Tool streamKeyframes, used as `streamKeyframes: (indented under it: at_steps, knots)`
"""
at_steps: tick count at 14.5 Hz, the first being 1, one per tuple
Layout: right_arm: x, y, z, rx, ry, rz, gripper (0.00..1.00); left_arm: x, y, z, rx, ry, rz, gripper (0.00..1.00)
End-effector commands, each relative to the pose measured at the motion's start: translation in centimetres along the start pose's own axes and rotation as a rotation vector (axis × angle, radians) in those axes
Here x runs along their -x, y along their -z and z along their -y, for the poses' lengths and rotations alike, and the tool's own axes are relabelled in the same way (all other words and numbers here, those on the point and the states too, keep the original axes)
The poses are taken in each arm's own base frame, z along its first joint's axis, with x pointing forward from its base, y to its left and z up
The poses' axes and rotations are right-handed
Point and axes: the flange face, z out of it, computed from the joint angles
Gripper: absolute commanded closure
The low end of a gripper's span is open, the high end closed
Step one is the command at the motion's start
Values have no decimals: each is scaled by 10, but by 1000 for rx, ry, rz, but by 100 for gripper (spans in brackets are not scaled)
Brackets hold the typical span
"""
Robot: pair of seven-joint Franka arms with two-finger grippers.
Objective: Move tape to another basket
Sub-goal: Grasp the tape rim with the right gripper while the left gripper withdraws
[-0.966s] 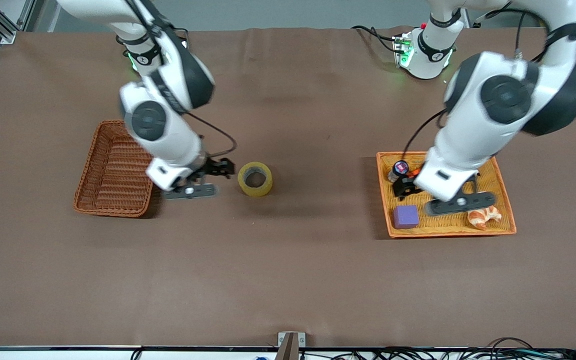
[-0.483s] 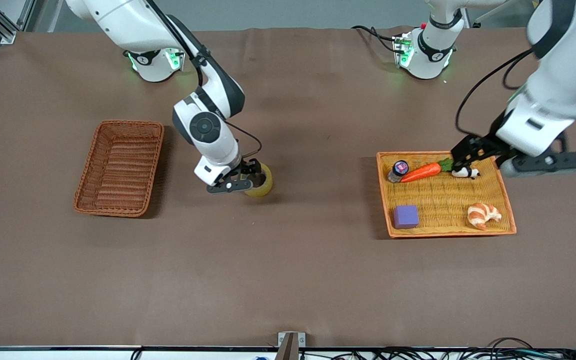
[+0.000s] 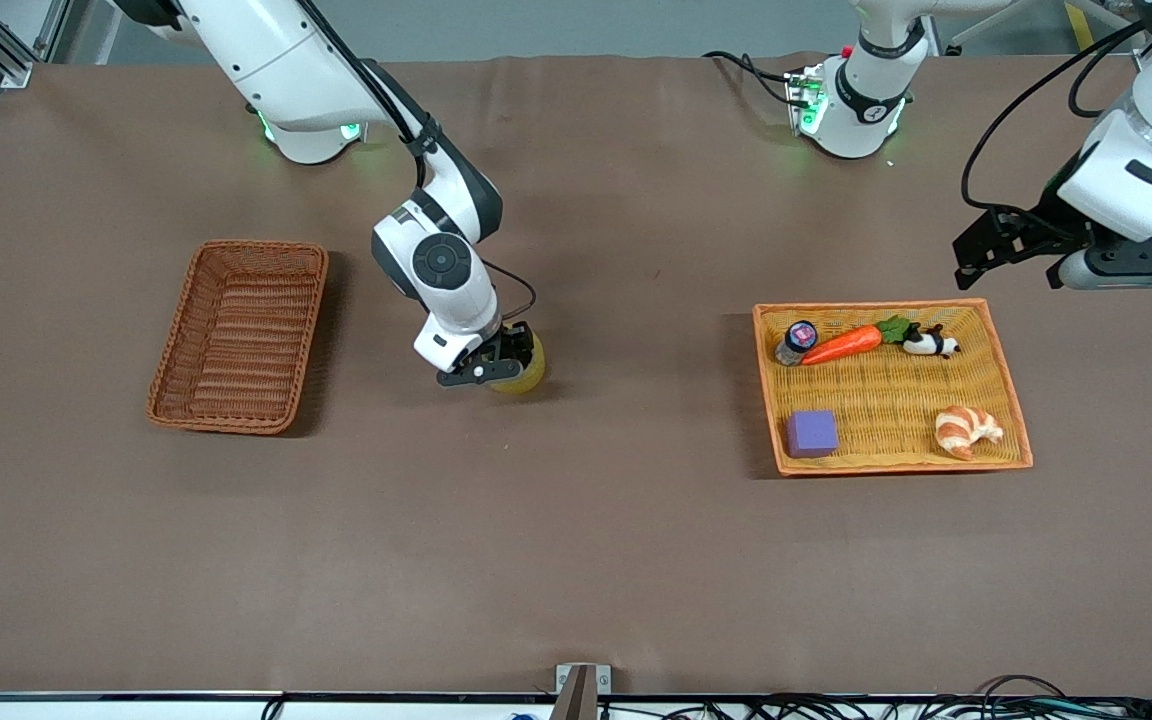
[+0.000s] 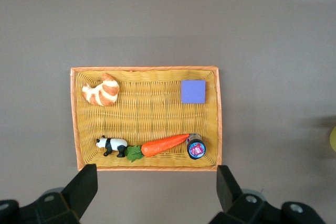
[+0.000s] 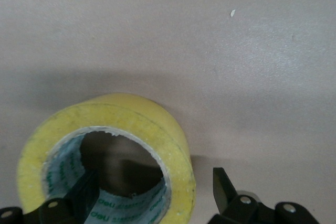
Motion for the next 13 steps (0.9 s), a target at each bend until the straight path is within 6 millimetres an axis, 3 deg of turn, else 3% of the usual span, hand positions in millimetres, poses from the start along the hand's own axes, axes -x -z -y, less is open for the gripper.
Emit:
streamKeyframes:
  at_steps: [1, 4, 8, 9, 11, 13]
  knots:
    - [0, 3, 2, 10, -4, -19, 67, 4, -5, 14, 15, -14, 30, 0]
    - [2, -1, 4, 14, -26, -11, 96, 3, -8, 16, 22, -92, 39, 0]
    - [-3, 5, -2, 43, -68, -11, 100, 2, -8, 14, 23, -101, 41, 0]
    - [-8, 19, -8, 70, -84, 11, 100, 2, -8, 14, 23, -103, 39, 0]
    - [-31, 72, -25, 120, -142, 45, 100, 2, -11, 15, 28, -104, 46, 0]
    - [-53, 125, -70, 139, -206, 54, 100, 3, -11, 13, 51, -97, 50, 0]
